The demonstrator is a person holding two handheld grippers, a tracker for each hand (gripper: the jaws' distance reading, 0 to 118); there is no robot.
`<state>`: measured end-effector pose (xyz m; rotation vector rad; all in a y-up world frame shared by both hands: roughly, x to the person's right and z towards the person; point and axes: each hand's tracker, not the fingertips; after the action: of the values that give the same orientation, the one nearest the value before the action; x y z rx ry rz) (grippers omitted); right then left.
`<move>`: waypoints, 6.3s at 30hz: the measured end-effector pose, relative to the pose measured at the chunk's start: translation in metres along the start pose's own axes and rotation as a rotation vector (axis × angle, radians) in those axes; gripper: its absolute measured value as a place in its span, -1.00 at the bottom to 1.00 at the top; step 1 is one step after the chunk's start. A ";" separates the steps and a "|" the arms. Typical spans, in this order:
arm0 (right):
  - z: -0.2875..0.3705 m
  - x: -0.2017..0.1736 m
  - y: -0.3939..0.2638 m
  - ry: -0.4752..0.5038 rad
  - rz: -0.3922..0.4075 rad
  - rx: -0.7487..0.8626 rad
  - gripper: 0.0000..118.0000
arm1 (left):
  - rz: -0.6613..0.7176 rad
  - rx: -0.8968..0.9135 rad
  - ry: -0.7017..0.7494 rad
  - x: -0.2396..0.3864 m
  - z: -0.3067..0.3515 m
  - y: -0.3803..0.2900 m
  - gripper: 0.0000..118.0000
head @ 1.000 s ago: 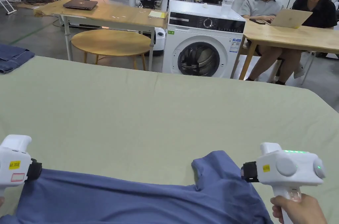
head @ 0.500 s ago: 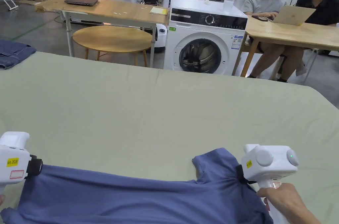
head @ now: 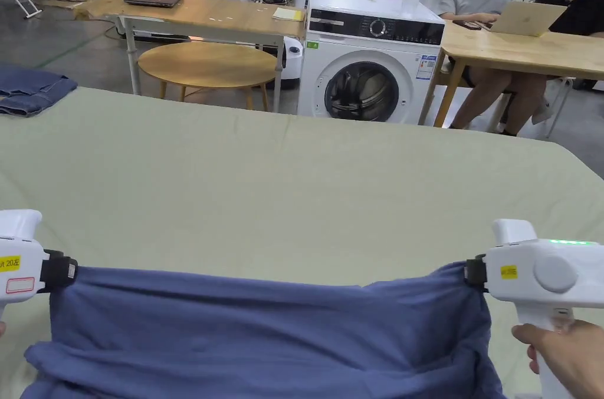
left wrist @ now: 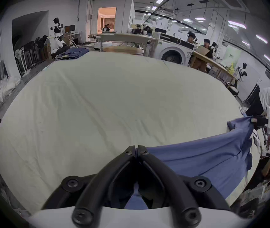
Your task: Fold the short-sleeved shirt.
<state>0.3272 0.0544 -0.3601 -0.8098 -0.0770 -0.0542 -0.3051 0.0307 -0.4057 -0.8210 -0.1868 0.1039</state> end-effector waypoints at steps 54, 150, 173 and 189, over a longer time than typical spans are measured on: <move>0.106 -0.116 -0.105 -0.095 0.012 0.622 -0.06 | -0.139 0.567 0.057 0.092 0.084 -0.083 -0.27; 0.059 -0.164 -0.097 -0.011 0.101 0.515 -1.00 | 0.158 -0.291 -0.526 0.014 0.090 -0.036 -0.92; 0.056 -0.134 -0.108 -0.073 0.058 0.464 -1.00 | 0.176 -0.595 -0.466 0.168 -0.064 -0.086 -0.41; 0.062 -0.130 -0.115 -0.069 0.056 0.462 -1.00 | 0.072 -0.421 -0.443 0.153 -0.017 -0.075 -0.92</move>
<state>0.1860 0.0224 -0.2462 -0.3515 -0.1265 0.0440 -0.1504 -0.0076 -0.3430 -1.2188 -0.6120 0.3221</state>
